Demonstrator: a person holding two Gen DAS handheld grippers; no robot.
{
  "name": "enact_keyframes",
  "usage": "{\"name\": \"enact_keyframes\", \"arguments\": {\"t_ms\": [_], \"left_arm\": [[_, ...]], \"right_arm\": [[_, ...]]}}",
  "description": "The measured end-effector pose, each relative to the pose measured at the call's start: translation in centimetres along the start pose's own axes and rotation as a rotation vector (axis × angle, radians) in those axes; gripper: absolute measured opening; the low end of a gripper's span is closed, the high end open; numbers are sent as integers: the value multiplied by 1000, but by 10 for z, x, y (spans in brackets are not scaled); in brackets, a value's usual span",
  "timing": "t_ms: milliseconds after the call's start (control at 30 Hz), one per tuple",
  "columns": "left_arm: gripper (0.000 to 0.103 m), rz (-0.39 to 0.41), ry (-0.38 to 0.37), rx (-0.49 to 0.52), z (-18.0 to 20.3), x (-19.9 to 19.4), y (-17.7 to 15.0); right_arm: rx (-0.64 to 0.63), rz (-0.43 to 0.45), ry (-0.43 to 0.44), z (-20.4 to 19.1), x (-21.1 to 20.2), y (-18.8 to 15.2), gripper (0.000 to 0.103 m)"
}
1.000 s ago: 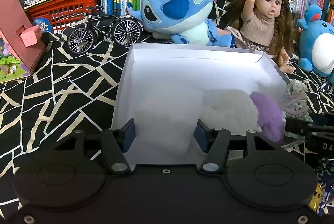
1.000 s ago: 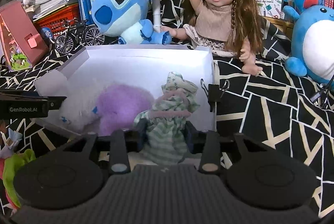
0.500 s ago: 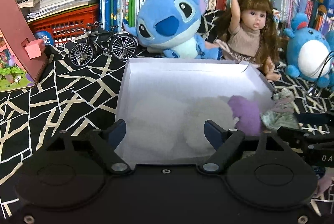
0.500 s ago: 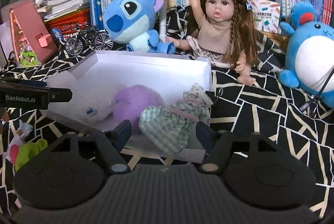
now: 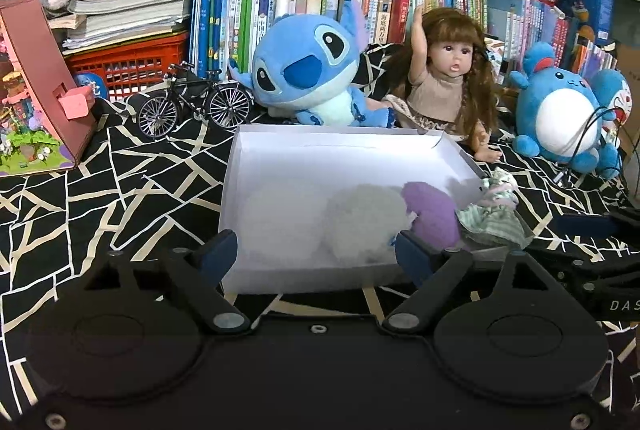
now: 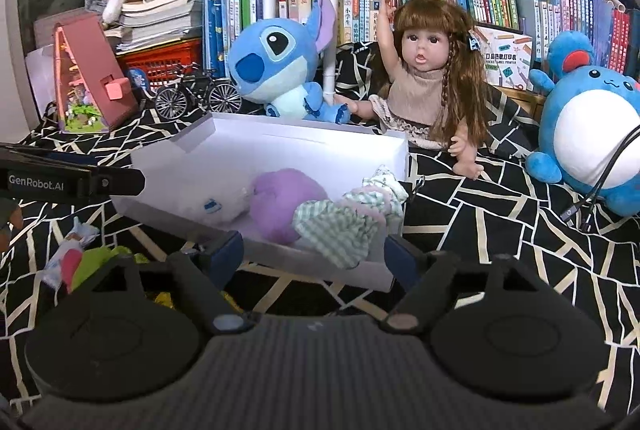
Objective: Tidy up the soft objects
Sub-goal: 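Withdraw both open tools from the box back over the pile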
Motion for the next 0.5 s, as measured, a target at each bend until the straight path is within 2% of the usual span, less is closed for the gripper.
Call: {"name": "enact_keyframes", "arguments": {"t_ms": [367, 500], "left_arm": [[87, 19, -16, -19, 3, -22, -24], [88, 22, -18, -22, 3, -29, -32]], "right_arm": [[18, 37, 27, -5, -19, -19, 90], [29, 52, 25, -3, -24, -24, 96]]}}
Point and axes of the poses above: each gripper's, at about its wrist camera, not at the fingertips, and x roughly the way its jaws point, z to its right, y to its top, the point moved 6 cm from there along x, roughly the way its jaws point, and after that the axes turned 7 degrees about -y, right-handed, at the moved point
